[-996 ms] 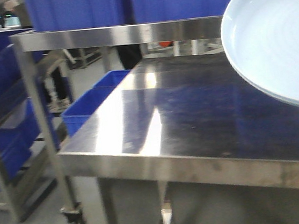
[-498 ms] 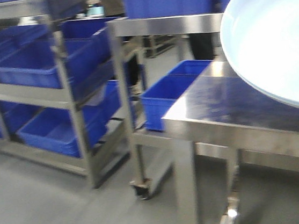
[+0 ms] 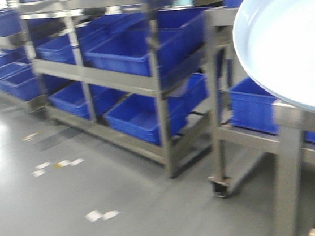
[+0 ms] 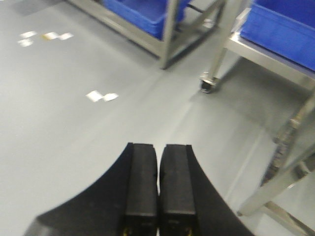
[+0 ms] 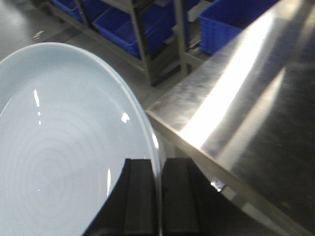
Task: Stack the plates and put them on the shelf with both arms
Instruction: 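Drive the base away from the table holding the plates in the right gripper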
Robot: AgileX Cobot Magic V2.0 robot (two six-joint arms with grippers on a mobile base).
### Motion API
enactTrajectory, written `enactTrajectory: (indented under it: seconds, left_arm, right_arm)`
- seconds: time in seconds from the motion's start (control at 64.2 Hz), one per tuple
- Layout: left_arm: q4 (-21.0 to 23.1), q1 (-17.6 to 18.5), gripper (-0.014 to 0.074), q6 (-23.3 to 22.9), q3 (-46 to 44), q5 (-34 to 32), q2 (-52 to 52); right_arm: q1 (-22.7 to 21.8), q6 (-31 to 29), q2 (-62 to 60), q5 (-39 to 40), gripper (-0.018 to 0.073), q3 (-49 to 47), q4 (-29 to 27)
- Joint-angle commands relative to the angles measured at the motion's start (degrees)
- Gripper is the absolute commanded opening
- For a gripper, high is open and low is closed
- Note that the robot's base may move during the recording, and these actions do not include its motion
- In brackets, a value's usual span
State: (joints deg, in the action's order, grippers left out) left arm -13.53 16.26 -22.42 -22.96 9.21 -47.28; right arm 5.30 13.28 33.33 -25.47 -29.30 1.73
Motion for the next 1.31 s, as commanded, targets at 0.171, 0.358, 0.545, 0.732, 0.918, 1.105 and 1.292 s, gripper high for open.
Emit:
enactTrajectory:
  seconds: [0.171, 0.358, 0.545, 0.732, 0.918, 1.105, 1.292]
  left_arm:
    - [0.2, -0.1, 0.0097, -0.4, -1.6, -4.5, 0.5]
    - [0.2, -0.1, 0.0097, -0.4, -1.6, -4.5, 0.5]
    - [0.2, -0.1, 0.0097, -0.4, -1.6, -4.5, 0.5]
    - [0.2, -0.1, 0.0097, -0.4, -1.6, -4.5, 0.5]
    - [0.2, -0.1, 0.0097, -0.4, -1.6, -4.5, 0.5]
    - [0.2, -0.1, 0.0097, -0.4, -1.6, -4.5, 0.5]
    - [0.2, -0.1, 0.0097, -0.4, -1.6, -4.5, 0.5]
  right_arm:
    - [-0.3, -0.2, -0.3, 5.2, 0.0015, -1.9, 0.1]
    - [-0.3, -0.2, -0.3, 5.2, 0.0015, -1.9, 0.1]
    - [-0.3, -0.2, -0.3, 5.2, 0.0015, -1.9, 0.1]
    - [-0.3, -0.2, -0.3, 5.2, 0.0015, -1.9, 0.1]
    - [-0.3, -0.2, -0.3, 5.2, 0.0015, -1.9, 0.1]
    - [-0.3, -0.2, -0.3, 5.2, 0.0015, -1.9, 0.1]
    - [-0.3, -0.2, -0.3, 5.2, 0.0015, -1.9, 0.1]
